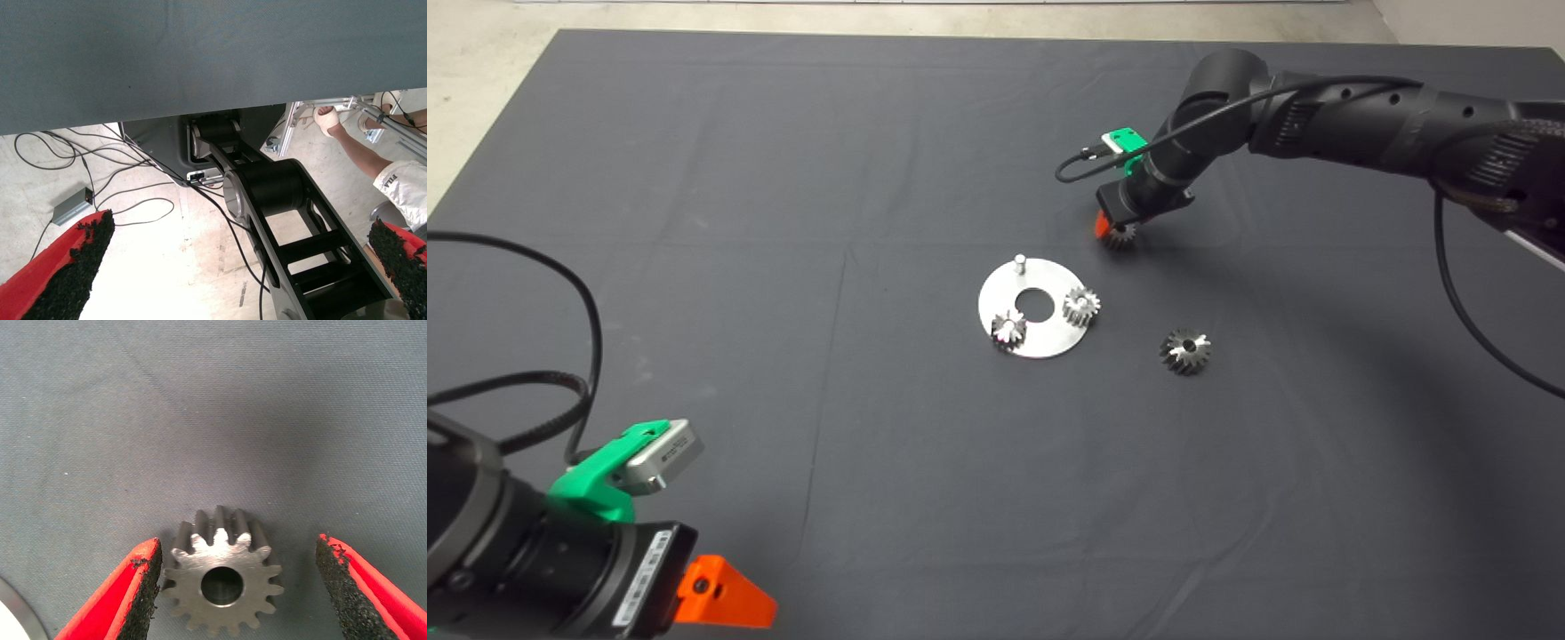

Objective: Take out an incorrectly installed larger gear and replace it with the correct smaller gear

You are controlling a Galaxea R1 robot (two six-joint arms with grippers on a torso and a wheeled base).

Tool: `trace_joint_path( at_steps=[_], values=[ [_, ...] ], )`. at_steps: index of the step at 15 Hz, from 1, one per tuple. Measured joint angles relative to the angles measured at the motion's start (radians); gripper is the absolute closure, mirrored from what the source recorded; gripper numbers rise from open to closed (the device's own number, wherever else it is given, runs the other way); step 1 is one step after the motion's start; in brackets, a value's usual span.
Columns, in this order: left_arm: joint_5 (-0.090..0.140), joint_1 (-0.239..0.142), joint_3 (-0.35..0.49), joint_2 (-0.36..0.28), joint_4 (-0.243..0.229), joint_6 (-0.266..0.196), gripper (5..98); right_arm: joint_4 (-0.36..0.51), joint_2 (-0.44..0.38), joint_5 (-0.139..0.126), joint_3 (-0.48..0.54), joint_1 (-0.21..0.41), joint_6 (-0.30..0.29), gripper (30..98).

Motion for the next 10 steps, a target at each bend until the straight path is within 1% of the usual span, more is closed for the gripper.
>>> trace_joint_path(
  at_steps=[2, 4, 7, 10],
  values=[
    [0.0, 0.0, 0.0, 0.0, 0.0, 0.0, 5.3, 0.001, -0.001, 0.002, 0.0, 0.0, 0.0, 71.7],
    [0.0, 0.0, 0.0, 0.0, 0.0, 0.0, 5.3, 0.001, -0.001, 0.004, 0.0, 0.0, 0.001, 72.4],
    [0.0, 0.0, 0.0, 0.0, 0.0, 0.0, 5.3, 0.002, -0.001, 0.005, 0.001, 0.0, 0.003, 76.8],
    [0.0, 0.0, 0.0, 0.0, 0.0, 0.0, 5.3, 0.003, -0.001, 0.005, 0.001, -0.001, 0.003, 77.4]
  ],
)
